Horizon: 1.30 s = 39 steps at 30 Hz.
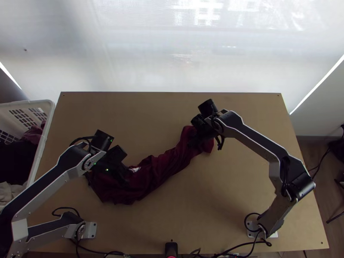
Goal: Fold the t-shirt
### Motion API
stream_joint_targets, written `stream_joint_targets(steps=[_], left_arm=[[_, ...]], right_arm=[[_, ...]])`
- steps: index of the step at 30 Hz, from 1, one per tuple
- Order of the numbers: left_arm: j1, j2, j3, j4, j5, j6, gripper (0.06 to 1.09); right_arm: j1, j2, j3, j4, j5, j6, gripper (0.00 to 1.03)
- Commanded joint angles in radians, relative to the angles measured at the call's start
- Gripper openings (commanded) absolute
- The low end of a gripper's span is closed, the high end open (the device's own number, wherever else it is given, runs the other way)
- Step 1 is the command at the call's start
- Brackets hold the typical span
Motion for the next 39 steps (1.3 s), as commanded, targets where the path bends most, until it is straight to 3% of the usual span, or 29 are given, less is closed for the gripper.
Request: stream_joint_targets(steps=[1,14,28,34,39], left_arm=[[0.152,-0.037,-0.181,0.078,-0.038,0.11,0.1],[0.131,0.064,-0.304,0.164,-0.084,0.161,0.1],[-0.264,0.087,-0.257,0.139,-0.061,-0.064,0.1],[-0.402,0.095,-0.141,0.133,-0.032,-0.183,0.1],[-0.469,0.184,-0.028,0.098,0.036,-0.207,0.1]], right_arm=[[0.003,-0.118,-0.125,-0.051,0.0,0.014,0.03],[0.031,0.072,-0.174,0.092,-0.001,0.011,0.03],[0.009,0.263,0.072,0.118,-0.001,0.007,0.03],[0.011,0.27,0.153,0.101,-0.003,0.007,0.03],[0.018,0.321,0.22,0.092,-0.003,0.007,0.03]])
